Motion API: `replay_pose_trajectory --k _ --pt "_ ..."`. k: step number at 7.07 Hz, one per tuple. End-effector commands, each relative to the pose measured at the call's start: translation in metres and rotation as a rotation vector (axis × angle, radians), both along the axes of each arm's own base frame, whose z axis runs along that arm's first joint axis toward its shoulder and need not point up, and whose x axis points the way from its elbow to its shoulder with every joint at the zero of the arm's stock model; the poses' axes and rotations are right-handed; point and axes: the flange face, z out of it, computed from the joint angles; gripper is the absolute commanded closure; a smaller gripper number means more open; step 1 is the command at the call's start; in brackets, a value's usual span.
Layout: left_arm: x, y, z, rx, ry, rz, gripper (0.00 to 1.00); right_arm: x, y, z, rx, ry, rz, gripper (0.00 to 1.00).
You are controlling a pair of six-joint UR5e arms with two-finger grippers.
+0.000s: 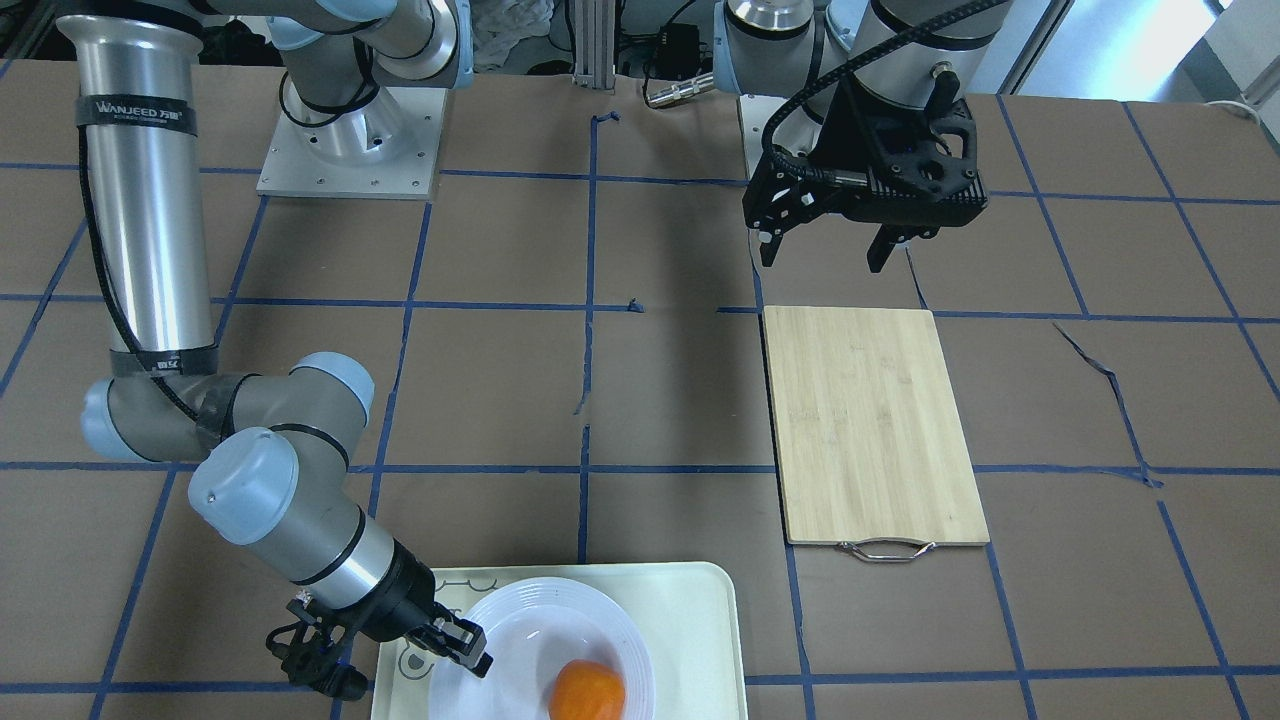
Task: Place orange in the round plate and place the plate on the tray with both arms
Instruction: 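Lift the plate and carry it onto the cream bear tray, then release the plate and raise the right gripper away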
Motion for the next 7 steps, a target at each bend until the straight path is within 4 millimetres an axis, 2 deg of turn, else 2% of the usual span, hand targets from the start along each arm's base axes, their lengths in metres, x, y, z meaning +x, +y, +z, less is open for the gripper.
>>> replay_pose_trajectory --k 1,2,3,4,5,6,7 --pt "0.000 0.000 0.000 0.000 0.000 0.000 0.00 -0.005 0.002 0.027 -0.035 0.009 0.009 0.09" --pt "0.000 0.000 0.000 0.000 0.000 0.000 0.00 -0.024 0.000 0.034 -0.031 0.090 0.034 0.08" --pt "0.000 0.000 0.000 0.000 0.000 0.000 0.00 -0.059 0.003 0.055 -0.042 0.262 0.090 0.01" --pt "0.001 0.000 0.000 0.000 0.000 0.002 0.00 -0.069 0.013 0.100 -0.008 0.299 0.125 0.00" --pt "0.000 0.000 0.000 0.000 0.000 0.000 0.00 -0.082 0.026 0.155 0.018 0.394 0.166 0.00" --pt "0.001 0.000 0.000 0.000 0.000 0.002 0.00 -0.095 0.055 0.211 0.118 0.488 0.214 0.00" --pt "0.001 0.000 0.000 0.000 0.000 0.002 0.00 -0.085 0.097 0.272 0.137 0.495 0.230 0.00"
